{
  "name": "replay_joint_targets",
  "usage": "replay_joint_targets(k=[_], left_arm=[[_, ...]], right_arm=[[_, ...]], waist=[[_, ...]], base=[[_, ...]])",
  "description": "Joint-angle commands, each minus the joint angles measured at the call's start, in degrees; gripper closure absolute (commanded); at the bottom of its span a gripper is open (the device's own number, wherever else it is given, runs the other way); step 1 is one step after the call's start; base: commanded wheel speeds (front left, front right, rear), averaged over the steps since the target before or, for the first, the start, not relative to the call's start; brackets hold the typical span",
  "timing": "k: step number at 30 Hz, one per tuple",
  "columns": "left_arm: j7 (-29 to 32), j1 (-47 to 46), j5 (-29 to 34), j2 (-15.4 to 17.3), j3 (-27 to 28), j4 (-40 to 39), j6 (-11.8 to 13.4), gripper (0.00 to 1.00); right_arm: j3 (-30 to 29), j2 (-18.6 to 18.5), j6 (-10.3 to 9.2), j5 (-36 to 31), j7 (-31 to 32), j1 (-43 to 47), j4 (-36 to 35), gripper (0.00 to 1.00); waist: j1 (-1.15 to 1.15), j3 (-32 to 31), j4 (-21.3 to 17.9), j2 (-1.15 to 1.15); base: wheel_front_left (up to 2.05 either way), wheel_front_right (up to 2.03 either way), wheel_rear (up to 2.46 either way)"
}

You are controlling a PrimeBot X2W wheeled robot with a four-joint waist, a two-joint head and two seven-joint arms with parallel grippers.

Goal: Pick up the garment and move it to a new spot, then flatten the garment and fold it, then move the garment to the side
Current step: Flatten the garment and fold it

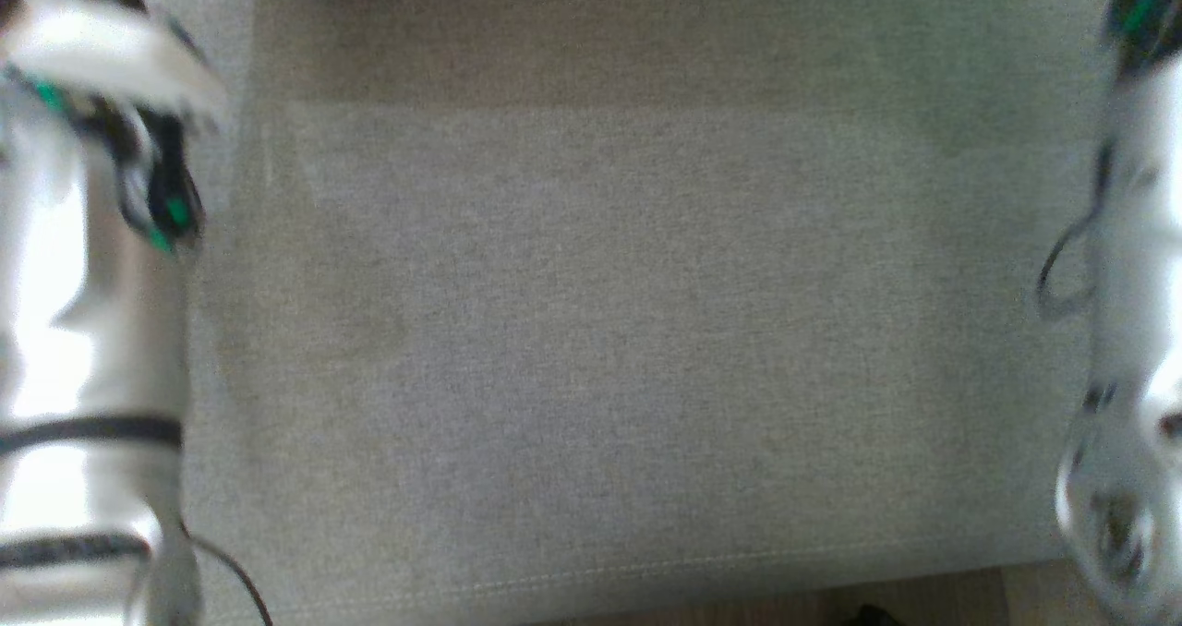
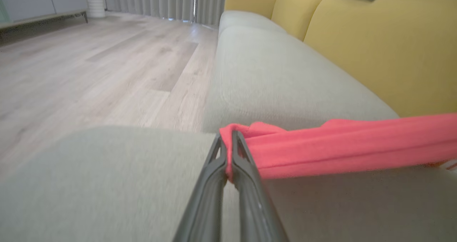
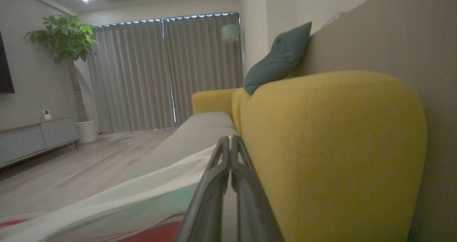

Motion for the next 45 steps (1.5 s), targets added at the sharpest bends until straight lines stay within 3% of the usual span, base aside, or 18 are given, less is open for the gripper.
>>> replay_joint_targets(k=[1, 7, 14, 27, 38, 45], left_arm=[[-0.66, 2.21, -0.24, 2.28, 2.34, -2.66, 0.15, 1.0], [-0.68, 16.28, 0.29, -1.89, 3.59, -6.0, -0.02, 1.0], [-0.69, 27.38, 0.77, -5.09, 4.97, -7.3, 0.45, 1.0], [-0.7, 41.01, 1.11, -6.75, 6.58, -9.45, 1.54, 1.0], [-0.7, 51.35, -2.76, -6.87, 4.57, -13.66, 3.42, 1.0], [-0.7, 48.95, -0.73, -6.88, 4.7, -18.71, 2.93, 1.0]], right_arm=[[1.37, 0.71, 0.18, 1.93, -0.34, 2.45, -3.32, 1.0], [8.49, 1.04, 0.18, 9.01, 3.76, 20.25, -9.13, 1.0], [11.52, 0.76, 0.18, 13.38, 9.21, 36.25, -16.93, 1.0], [13.39, 0.37, 0.18, 15.03, 14.9, 57.79, -24.31, 1.0], [13.06, 1.32, 0.18, 15.3, 16.76, 67.26, -27.26, 1.0], [12.05, 1.83, 0.18, 15.28, 15.67, 63.22, -30.75, 1.0]], waist=[[-0.01, -1.26, -0.42, 0.0], [-0.01, -5.07, -1.16, 0.0], [-0.01, -10.01, -1.79, 0.0], [-0.01, -18.86, -2.7, 0.0], [-0.01, -21.79, -2.34, 0.0], [-0.01, -19.52, -1.32, 0.0]], base=[[0.0, 0.0, 0.0], [0.0, 0.0, 0.0], [0.0, 0.0, 0.0], [0.0, 0.0, 0.0], [0.0, 0.0, 0.0], [0.0, 0.0, 0.0]])
